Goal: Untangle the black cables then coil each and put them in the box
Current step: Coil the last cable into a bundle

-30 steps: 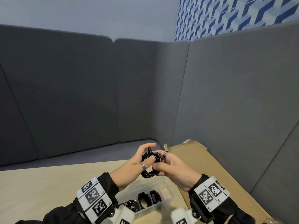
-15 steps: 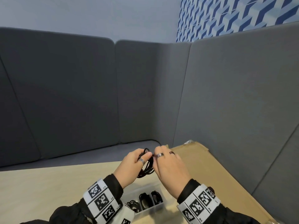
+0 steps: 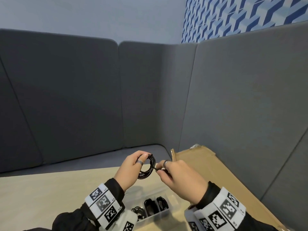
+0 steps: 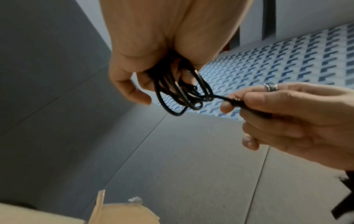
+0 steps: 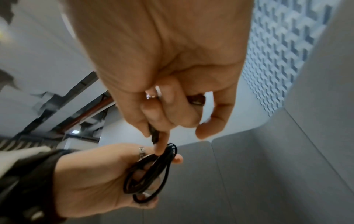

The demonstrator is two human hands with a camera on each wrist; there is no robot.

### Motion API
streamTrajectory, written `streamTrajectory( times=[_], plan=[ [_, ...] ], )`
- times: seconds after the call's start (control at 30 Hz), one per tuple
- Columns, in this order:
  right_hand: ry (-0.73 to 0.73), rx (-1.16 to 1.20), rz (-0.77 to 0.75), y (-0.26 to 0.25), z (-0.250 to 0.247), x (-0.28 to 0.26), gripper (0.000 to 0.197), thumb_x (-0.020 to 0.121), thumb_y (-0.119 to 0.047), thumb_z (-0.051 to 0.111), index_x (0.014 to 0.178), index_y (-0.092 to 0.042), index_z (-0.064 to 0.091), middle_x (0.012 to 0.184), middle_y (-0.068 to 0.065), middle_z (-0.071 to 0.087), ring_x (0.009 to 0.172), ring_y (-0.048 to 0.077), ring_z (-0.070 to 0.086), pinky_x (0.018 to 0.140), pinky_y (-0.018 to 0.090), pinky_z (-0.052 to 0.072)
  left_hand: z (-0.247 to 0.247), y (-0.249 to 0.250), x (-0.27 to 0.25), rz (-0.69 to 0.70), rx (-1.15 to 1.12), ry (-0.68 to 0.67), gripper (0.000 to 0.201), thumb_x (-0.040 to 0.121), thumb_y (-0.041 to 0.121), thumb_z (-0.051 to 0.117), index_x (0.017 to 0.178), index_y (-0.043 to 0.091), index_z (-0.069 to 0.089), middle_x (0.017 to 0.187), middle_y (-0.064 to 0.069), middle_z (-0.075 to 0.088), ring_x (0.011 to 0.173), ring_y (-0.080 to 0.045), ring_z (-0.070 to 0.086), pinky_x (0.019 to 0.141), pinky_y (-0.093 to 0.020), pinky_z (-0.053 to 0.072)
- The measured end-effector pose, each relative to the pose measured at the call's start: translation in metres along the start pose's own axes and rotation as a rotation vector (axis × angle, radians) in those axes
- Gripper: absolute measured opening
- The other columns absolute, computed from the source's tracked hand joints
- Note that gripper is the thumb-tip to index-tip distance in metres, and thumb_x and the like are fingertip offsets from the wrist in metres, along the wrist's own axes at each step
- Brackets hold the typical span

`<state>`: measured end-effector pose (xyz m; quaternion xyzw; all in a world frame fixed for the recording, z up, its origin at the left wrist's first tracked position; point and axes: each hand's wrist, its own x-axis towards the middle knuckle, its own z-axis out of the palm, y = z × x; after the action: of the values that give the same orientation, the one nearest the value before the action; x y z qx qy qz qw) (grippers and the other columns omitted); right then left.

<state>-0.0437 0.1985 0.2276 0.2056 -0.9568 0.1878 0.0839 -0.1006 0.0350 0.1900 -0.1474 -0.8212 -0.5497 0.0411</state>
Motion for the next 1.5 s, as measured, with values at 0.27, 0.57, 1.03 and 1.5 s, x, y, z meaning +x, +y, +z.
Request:
streamTrajectory(
  times=[0.27,0.57,1.03,1.5],
  plan=[
    [-0.151,0.802,0.186,0.012,-0.015,-0.001,0.026,0.097,-0.010,0.040,0.105,-0.014,0.065,0.042,-0.017,0.037,0.043,0.000,0.034,0.069,0.022,0.043,-0.003,0.011,0.004,-0.220,-0.579,-0.292,0.036,0.079,0.031,0.061,0.104,0.005,0.061,0.080,-0.006,0.062,0.071,-0.018,0.060,0.078,-0.036,0.053],
    [-0.253,0.886,0.158,0.018,-0.016,0.000,0.025,0.093,-0.023,0.044,0.108,-0.024,0.064,0.044,-0.016,0.033,0.044,0.001,0.031,0.076,0.027,0.042,-0.026,0.007,0.006,-0.253,-0.671,-0.562,0.047,0.063,0.026,0.084,0.087,0.010,0.047,0.089,-0.015,0.066,0.090,-0.039,0.066,0.084,-0.051,0.050],
    [-0.028,0.390,0.004,-0.007,0.003,0.009,0.020,0.099,-0.019,0.036,0.100,-0.027,0.054,0.084,-0.011,0.046,0.083,0.007,0.046,0.085,0.028,0.039,-0.005,0.015,-0.001,-0.247,-0.712,-0.077,0.023,0.078,0.035,0.061,0.076,0.012,0.054,0.067,-0.003,0.051,0.064,-0.016,0.047,0.056,-0.027,0.044],
    [0.358,-0.318,-0.139,-0.003,-0.008,0.004,0.019,0.093,-0.039,0.036,0.082,-0.031,0.050,0.064,-0.015,0.056,0.058,0.008,0.051,0.061,0.028,0.026,-0.009,0.018,-0.011,-0.127,-0.343,-0.070,0.044,0.073,0.061,0.046,0.078,0.018,0.038,0.059,0.001,0.047,0.046,-0.009,0.033,0.042,-0.021,0.022]
  ],
)
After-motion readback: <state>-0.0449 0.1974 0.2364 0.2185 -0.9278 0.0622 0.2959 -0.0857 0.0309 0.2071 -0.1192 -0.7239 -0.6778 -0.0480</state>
